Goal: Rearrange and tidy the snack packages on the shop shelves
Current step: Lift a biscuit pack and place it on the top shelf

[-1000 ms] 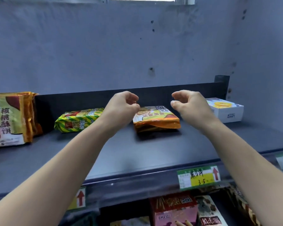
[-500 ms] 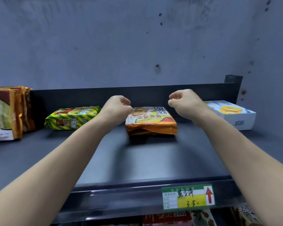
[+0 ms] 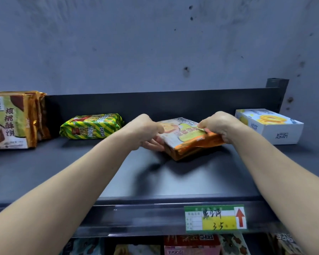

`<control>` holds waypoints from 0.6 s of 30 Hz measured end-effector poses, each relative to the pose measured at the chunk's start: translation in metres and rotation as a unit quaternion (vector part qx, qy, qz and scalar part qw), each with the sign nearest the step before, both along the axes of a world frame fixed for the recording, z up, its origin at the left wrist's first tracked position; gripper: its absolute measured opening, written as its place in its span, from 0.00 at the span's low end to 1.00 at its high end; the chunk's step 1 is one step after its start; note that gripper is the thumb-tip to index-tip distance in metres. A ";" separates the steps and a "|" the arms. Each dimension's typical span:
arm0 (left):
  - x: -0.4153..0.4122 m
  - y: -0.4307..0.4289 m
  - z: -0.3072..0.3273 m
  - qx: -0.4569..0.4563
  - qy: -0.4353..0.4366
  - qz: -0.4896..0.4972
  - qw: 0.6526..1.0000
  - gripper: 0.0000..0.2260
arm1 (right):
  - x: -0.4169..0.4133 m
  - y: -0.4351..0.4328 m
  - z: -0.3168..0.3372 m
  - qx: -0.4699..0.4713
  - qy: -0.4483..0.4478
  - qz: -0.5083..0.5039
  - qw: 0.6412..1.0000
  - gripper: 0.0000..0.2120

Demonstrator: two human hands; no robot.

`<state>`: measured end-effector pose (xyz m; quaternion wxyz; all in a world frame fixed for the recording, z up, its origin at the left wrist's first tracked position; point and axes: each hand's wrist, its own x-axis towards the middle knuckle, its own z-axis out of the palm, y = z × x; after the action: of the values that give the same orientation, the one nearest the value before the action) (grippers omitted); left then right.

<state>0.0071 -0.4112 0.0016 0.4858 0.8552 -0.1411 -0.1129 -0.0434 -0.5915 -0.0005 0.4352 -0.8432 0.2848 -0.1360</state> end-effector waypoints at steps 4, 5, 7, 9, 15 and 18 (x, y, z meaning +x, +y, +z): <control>0.014 -0.005 0.004 0.138 -0.184 0.060 0.971 0.08 | -0.007 0.000 0.000 -0.108 0.017 0.001 0.994 0.10; 0.015 -0.006 0.005 0.162 -0.194 0.046 0.966 0.06 | -0.009 0.001 0.000 -0.145 0.035 -0.002 0.989 0.12; 0.016 -0.010 0.002 0.189 -0.164 0.000 0.968 0.11 | -0.014 0.003 -0.001 -0.207 0.076 -0.020 0.975 0.19; 0.016 -0.012 -0.002 0.197 -0.133 -0.011 0.971 0.14 | -0.021 0.005 -0.003 -0.233 0.111 -0.043 0.965 0.28; 0.001 -0.013 -0.002 0.196 -0.125 0.004 0.973 0.14 | -0.038 0.021 -0.003 -0.198 0.138 0.003 0.971 0.24; -0.009 -0.008 0.001 0.189 -0.099 0.011 0.977 0.14 | -0.039 0.034 -0.002 -0.137 0.096 0.038 0.985 0.20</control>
<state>-0.0019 -0.4196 0.0028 0.3003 0.9399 -0.1554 -0.0466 -0.0819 -0.5576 -0.0029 0.2907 -0.9143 0.2716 -0.0757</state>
